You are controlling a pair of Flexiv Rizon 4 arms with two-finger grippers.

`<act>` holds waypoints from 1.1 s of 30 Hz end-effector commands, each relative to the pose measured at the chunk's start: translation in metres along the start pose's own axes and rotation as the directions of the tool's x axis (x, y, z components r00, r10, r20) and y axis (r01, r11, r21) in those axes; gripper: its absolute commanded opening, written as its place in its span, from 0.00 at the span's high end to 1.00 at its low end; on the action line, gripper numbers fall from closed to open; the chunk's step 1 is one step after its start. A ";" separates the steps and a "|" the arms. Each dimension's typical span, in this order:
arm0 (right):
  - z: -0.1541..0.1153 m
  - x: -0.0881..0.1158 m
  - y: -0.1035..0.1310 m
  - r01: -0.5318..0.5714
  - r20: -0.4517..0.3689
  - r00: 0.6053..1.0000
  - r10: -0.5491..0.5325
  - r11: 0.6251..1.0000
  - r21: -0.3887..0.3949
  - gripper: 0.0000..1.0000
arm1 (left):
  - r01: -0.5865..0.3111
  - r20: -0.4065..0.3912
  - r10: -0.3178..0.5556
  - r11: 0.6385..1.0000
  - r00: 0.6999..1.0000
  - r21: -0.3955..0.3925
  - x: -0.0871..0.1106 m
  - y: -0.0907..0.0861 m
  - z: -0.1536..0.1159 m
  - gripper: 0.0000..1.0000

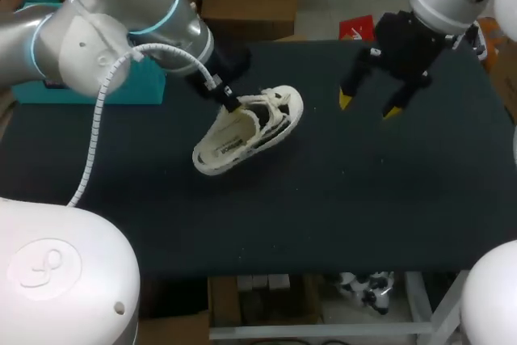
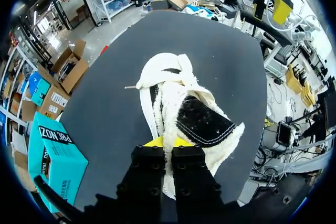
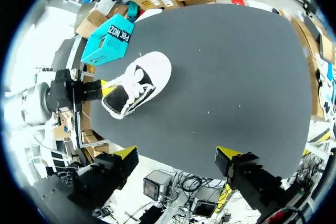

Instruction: Open the shoe tongue, take the insole out of the shoe, put the insole back into the shoe, and pack the shoe into the shoebox

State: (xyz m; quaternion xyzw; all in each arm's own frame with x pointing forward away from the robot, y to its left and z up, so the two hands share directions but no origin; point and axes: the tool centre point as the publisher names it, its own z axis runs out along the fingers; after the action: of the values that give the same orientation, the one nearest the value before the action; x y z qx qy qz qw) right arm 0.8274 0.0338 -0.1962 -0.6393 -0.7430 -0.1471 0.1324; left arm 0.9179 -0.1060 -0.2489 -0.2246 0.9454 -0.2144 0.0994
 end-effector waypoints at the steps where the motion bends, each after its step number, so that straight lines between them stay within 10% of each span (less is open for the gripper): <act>1: -0.002 -0.001 0.002 0.056 -0.005 0.998 -0.056 0.998 0.015 0.00 | -0.044 -0.006 0.044 0.997 0.999 0.060 -0.011 0.009 -0.050 1.00; 14: 0.007 -0.001 0.004 0.353 0.136 0.931 -0.338 0.929 -0.107 0.00 | -0.195 -0.025 0.199 0.974 0.980 0.115 -0.084 0.019 -0.110 1.00; 27: 0.007 -0.001 0.004 0.353 0.136 0.931 -0.338 0.929 -0.107 0.00 | -0.285 -0.017 0.289 0.952 0.957 0.111 -0.152 0.040 -0.161 1.00; 33: 0.007 -0.003 0.009 0.621 0.147 0.777 -0.612 0.784 -0.020 0.00 | -0.302 -0.010 0.304 0.948 0.953 0.103 -0.181 0.056 -0.180 1.00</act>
State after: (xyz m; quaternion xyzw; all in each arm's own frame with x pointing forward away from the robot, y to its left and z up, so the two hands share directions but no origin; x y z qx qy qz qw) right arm 0.8333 0.0370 -0.2052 -0.4449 -0.8789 -0.1718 0.0052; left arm 0.9996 0.0748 -0.1070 -0.0729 0.9569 -0.2419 0.1430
